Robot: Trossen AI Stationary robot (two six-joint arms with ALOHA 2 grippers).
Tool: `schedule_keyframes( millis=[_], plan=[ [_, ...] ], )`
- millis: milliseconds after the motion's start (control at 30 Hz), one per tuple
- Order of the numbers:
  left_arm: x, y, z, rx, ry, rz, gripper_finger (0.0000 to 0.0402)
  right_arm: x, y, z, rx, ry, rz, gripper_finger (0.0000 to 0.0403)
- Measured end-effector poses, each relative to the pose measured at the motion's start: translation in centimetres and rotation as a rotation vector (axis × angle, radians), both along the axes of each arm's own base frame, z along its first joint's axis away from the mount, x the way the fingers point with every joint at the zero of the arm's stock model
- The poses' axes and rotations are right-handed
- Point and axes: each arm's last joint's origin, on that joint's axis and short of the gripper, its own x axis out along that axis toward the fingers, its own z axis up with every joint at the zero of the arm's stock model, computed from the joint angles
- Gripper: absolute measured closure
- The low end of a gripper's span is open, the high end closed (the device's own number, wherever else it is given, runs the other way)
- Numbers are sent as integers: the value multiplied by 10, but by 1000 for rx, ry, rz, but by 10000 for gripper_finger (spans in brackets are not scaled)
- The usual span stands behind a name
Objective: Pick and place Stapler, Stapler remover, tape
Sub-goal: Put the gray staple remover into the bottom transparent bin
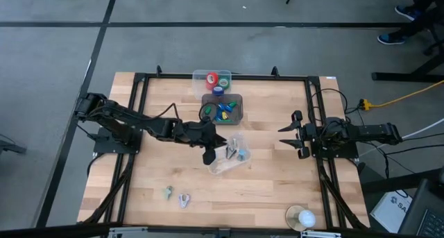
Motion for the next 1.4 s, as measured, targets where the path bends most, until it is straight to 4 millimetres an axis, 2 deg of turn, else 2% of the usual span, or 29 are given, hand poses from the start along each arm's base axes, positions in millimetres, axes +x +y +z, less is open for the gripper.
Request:
schedule_keyframes(
  millis=[400, 733, 900, 1067, 1300, 1400],
  plan=[
    [-1, -12, 2, 16, -18, -74, 343, 0, 0, 0, 0, 0, 0, 215],
    [-5, -43, 10, 53, -31, -190, 343, 0, 0, 0, 0, -1, 0, 215],
    [-12, -59, 5, 41, 17, -235, 343, 0, 0, 0, 0, 0, 0, 215],
    [-23, -73, -5, -111, 154, -231, 343, 0, 0, 0, 0, 0, 0, 215],
    [-42, -95, -17, -478, 418, -232, 343, 0, 0, 0, 0, 0, 0, 215],
    [-53, -107, -21, -579, 523, -194, 343, 0, 0, 0, 0, -1, 0, 215]
  ],
)
